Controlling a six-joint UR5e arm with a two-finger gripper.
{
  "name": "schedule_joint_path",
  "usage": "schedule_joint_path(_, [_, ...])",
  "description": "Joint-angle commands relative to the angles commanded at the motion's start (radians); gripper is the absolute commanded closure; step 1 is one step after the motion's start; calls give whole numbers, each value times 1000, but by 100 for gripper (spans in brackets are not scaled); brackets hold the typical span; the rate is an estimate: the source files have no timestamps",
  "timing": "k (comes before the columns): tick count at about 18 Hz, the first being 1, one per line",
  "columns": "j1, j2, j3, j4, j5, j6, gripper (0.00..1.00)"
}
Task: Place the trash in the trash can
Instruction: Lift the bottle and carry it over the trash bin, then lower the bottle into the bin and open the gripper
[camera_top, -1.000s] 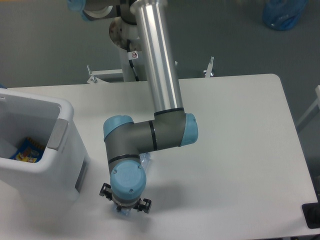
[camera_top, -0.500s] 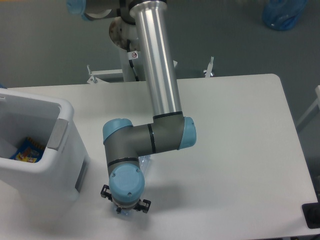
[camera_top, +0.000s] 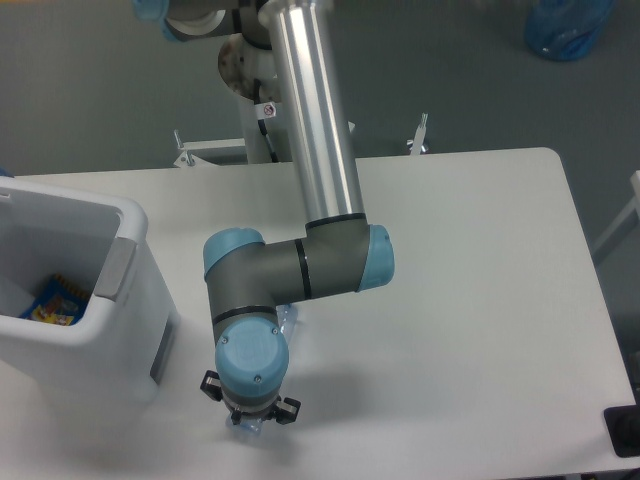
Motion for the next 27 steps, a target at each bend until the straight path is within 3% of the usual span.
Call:
schedule_joint_path(5, [32, 110, 0, 2, -115, 0, 72])
schedule_joint_path(11, [54, 239, 18, 136, -279, -72, 72])
schedule_joint_path(14, [72, 290, 64, 164, -400, -97, 72])
schedule_joint_path(19, [103, 357, 80, 256, -599, -98, 72])
schedule_joint_path(27, [66, 391, 69, 262, -851, -101, 70])
